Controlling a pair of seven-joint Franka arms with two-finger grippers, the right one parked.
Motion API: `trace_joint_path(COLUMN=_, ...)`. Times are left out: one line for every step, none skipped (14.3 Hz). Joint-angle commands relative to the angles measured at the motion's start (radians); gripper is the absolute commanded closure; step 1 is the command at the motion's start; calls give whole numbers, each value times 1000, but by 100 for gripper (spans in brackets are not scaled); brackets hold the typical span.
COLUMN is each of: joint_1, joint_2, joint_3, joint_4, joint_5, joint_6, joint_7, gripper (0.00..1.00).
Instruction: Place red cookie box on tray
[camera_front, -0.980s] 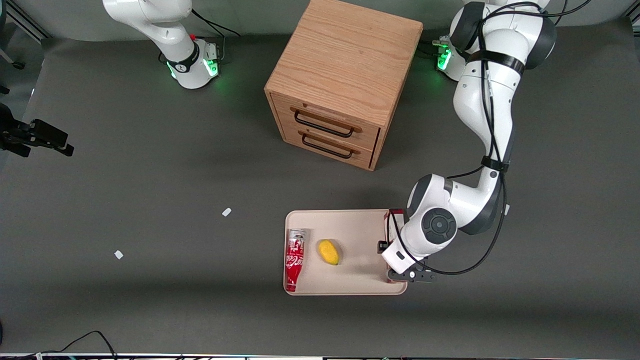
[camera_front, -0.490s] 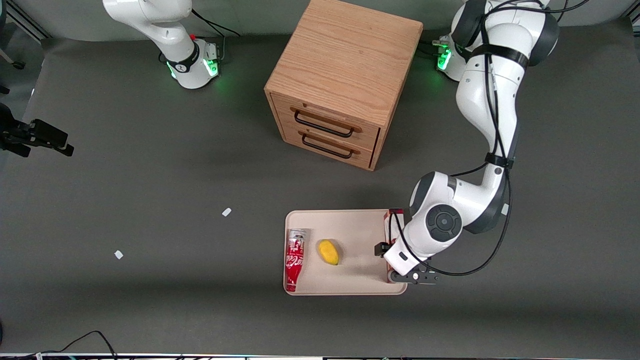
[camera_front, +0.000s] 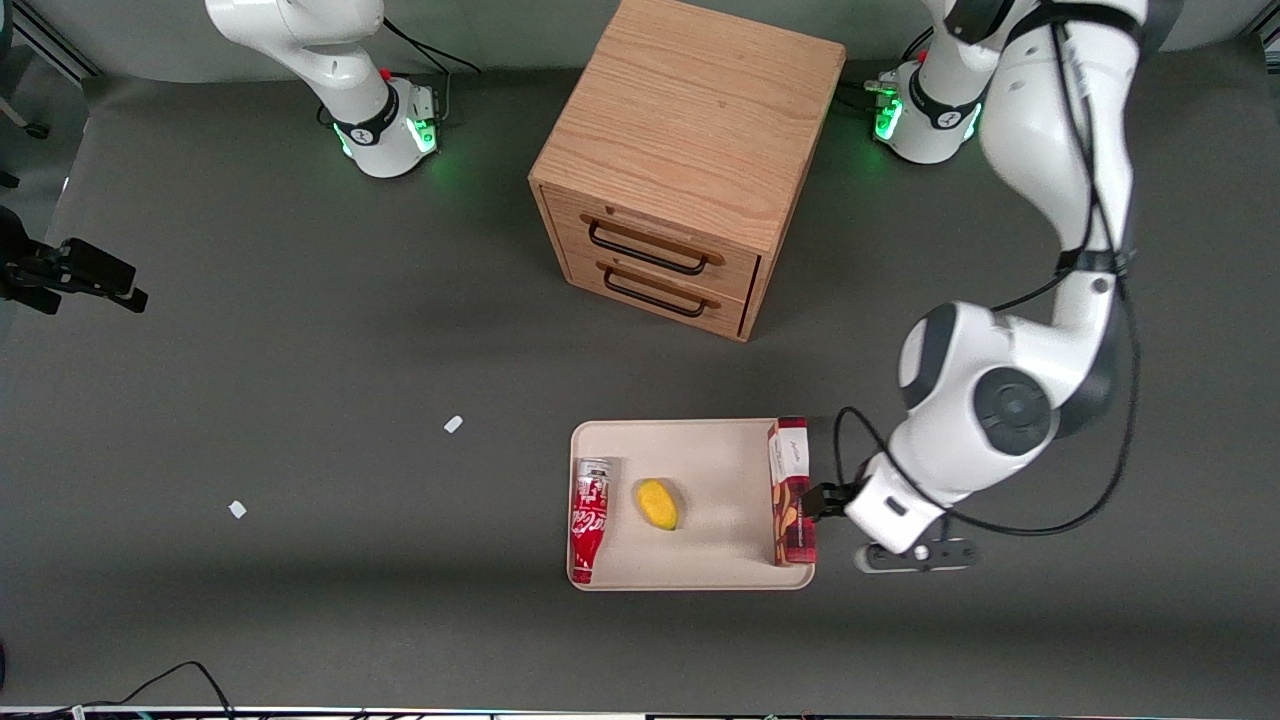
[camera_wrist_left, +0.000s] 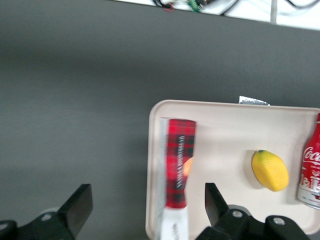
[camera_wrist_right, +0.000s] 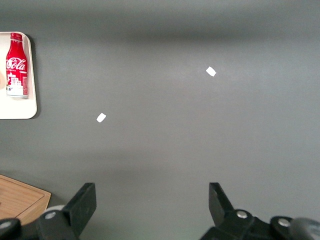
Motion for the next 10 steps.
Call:
trace_joint_path(joint_1=121, joint_2=-239, joint_3=-40, joint_4=-223, joint_5=-42, joint_6=-76, joint_7=37, gripper=0)
trace_joint_path(joint_1=156, joint_2=-287, joint_3=-44, joint_4=-241, joint_5=-39, joint_6=-140, joint_7=82, gripper=0)
trace_joint_path(joint_1=199, joint_2=-331, joint_3=-42, joint_4=-255, joint_5=-33, joint_6=-203, joint_7=130, gripper=0)
trace_joint_path(joint_1=239, joint_2=-380, joint_3=-42, joint_4=-275, joint_5=-27, joint_6=-264, joint_7=162, gripper=0)
trace_joint_path(joint_1=282, joint_2=-435, joint_3=-42, joint_4=-306, joint_5=-9, joint_6=-309, joint_7=197, gripper=0)
trace_joint_path(joint_1=322, joint_2=-488, joint_3=-42, joint_4=-338, joint_5=13, joint_6=-344, joint_7=240, gripper=0)
trace_joint_path(joint_1=350, joint_2=-538, joint_3=-42, joint_4=-361, joint_5=39, joint_6=-387, joint_7=282, gripper=0)
trace_joint_path(joint_1=370, joint_2=-580, joint_3=-42, joint_4=-373, joint_5=63, joint_6=-430, joint_7=319, gripper=0)
trace_joint_path(joint_1=386, joint_2=-618, joint_3=-42, joint_4=-381, joint_5=76, joint_6=-467, joint_7=343, gripper=0)
trace_joint_path(joint_1=402, joint_2=-655, joint_3=-42, joint_4=-389, joint_5=83, joint_6=-492, joint_7=354, gripper=0)
